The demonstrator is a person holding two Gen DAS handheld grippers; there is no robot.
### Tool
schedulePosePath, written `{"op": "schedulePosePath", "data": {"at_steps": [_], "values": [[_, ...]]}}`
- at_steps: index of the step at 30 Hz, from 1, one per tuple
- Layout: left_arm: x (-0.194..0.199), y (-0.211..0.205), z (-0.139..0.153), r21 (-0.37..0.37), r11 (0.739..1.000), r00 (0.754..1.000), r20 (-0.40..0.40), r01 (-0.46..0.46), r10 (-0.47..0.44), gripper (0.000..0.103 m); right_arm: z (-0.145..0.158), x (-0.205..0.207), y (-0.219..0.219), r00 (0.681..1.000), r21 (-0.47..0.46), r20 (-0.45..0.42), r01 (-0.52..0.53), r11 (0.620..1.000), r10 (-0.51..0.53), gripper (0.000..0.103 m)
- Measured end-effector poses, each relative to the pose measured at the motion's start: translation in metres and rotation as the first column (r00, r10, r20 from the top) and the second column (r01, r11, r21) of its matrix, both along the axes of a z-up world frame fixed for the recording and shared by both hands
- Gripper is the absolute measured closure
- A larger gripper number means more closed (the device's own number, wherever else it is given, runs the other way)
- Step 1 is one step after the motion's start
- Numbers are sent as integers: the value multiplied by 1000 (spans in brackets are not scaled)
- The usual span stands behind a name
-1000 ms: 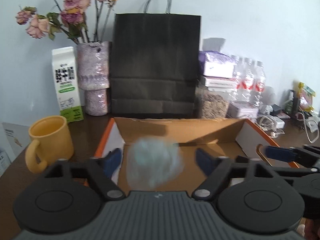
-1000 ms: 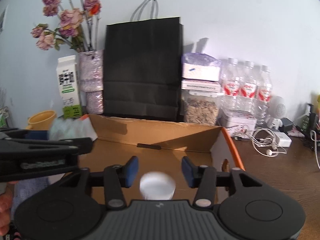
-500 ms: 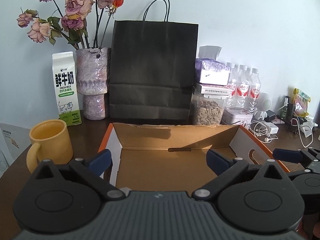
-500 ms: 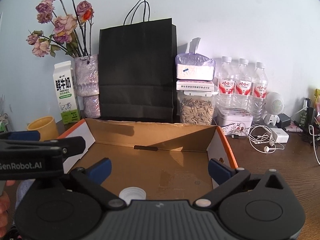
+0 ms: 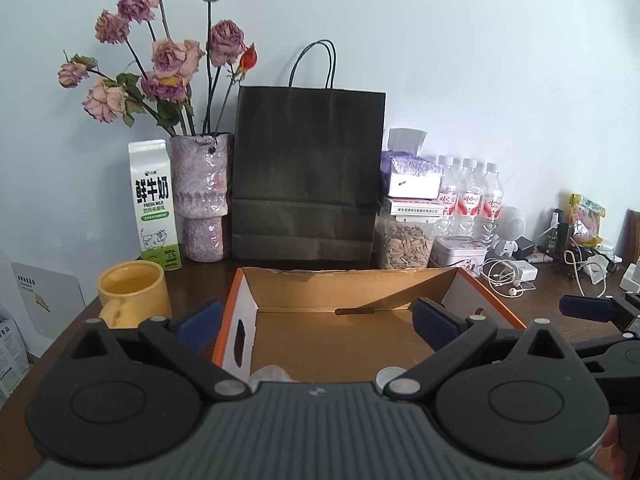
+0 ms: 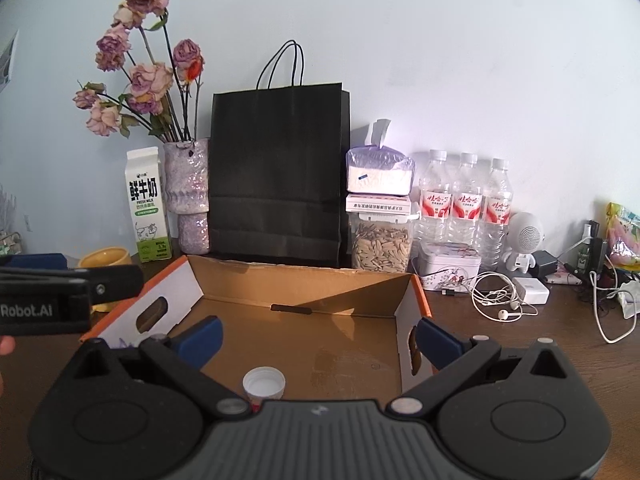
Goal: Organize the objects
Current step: 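Withdraw both open tools from the box back over the table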
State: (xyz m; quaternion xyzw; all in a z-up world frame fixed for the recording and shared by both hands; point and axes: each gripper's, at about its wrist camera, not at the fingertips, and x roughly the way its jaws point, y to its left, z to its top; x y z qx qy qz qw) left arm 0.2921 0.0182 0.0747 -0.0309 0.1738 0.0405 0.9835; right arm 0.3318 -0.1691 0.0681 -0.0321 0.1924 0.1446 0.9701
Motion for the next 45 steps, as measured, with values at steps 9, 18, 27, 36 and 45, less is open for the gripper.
{"op": "schedulePosePath", "data": {"at_steps": [9, 18, 27, 36, 45], "values": [[-53, 4, 0, -8, 1000, 1000, -21, 6, -6, 0, 7, -57, -25, 1000, 5, 17, -11, 1000, 11, 0], [-107, 5, -11, -4, 1000, 998, -50, 24, -24, 0, 1, -113, -51, 1000, -6, 12, -16, 1000, 17, 0], [-148, 6, -27, -8, 1000, 997, -75, 30, -30, 0, -21, -161, -72, 1000, -38, -27, -15, 999, 14, 0], [-173, 7, -62, 9, 1000, 985, -172, 17, -15, 0, -54, -197, -90, 993, -60, -115, -11, 998, 4, 0], [-186, 7, -83, -26, 1000, 974, -228, -7, 1, 0, -81, -208, -114, 983, -67, -182, 24, 997, -36, 0]]}}
